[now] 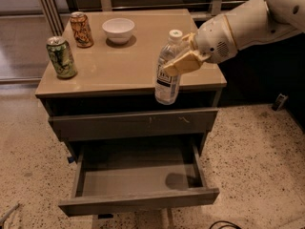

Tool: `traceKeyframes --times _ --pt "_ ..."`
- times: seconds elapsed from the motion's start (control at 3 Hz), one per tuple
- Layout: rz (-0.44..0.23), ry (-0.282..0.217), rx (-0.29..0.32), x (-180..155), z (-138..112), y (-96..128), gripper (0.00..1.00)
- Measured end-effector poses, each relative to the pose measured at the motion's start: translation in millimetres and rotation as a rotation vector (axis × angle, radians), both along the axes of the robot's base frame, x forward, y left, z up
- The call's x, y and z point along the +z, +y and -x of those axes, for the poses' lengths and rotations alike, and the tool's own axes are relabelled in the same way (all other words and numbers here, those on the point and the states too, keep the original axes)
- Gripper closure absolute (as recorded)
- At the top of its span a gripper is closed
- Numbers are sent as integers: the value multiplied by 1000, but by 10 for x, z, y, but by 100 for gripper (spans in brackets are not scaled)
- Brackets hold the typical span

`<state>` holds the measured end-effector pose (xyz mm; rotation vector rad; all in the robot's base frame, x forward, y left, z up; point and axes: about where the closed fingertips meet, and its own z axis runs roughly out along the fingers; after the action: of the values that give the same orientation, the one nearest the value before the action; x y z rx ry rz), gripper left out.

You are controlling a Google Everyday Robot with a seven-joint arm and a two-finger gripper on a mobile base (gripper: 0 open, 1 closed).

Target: Pick blue plastic bottle from middle drawer and place on counter

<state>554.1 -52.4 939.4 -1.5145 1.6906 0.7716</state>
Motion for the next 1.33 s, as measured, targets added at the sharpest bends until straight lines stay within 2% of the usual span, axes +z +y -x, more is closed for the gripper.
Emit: traceKeyframes --times 0.33,0.67,1.33 --pt "11 16 -21 18 -296 -20 100" --pt "37 18 -33 -8 -697 -15 100" --pt "54 15 -49 -102 -1118 8 100"
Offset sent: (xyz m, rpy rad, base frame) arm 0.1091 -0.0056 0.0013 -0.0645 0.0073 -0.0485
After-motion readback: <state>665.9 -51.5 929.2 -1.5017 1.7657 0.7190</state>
